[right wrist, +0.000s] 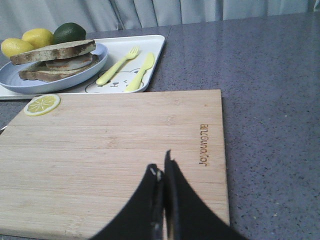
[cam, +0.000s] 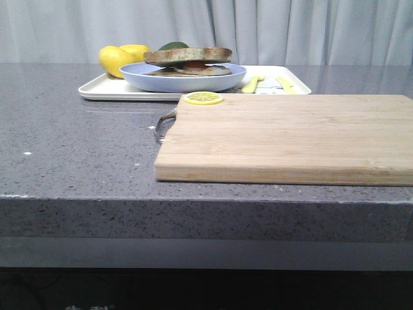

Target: Place bread and move sandwich to tray

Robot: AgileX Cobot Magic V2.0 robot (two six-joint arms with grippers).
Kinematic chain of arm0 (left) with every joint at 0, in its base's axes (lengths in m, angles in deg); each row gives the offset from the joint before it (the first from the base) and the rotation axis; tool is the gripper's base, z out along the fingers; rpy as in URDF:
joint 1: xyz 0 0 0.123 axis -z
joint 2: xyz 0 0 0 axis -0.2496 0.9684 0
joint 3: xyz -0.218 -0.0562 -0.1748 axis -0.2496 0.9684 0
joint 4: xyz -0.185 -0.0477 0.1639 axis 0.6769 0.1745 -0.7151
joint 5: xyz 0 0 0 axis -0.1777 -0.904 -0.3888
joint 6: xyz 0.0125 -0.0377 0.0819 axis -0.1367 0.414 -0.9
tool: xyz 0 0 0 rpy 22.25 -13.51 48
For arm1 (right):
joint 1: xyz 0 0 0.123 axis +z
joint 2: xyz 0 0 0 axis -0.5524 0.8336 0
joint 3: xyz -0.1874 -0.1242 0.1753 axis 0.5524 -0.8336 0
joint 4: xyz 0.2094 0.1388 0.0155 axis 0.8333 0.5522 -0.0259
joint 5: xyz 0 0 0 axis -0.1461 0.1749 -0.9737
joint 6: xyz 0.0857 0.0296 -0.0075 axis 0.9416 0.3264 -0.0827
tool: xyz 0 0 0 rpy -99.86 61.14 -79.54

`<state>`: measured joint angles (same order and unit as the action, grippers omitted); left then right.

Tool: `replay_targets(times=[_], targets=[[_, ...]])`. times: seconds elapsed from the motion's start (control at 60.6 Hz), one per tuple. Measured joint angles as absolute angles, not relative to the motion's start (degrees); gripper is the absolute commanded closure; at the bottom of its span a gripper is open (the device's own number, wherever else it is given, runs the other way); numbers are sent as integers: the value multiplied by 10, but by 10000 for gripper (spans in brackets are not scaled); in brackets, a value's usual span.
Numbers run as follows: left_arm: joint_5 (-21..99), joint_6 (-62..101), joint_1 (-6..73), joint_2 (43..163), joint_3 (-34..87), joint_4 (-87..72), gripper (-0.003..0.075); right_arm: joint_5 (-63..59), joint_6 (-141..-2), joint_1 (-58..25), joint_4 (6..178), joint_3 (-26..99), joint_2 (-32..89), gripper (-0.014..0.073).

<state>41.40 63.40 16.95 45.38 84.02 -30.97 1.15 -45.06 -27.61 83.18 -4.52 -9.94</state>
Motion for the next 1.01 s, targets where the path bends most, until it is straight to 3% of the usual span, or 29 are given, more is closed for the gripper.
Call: replay_targets(times=[1.007], targets=[[416,634,169,454,840,-309,741,-18,-451,-276,832,-62,-99,645]])
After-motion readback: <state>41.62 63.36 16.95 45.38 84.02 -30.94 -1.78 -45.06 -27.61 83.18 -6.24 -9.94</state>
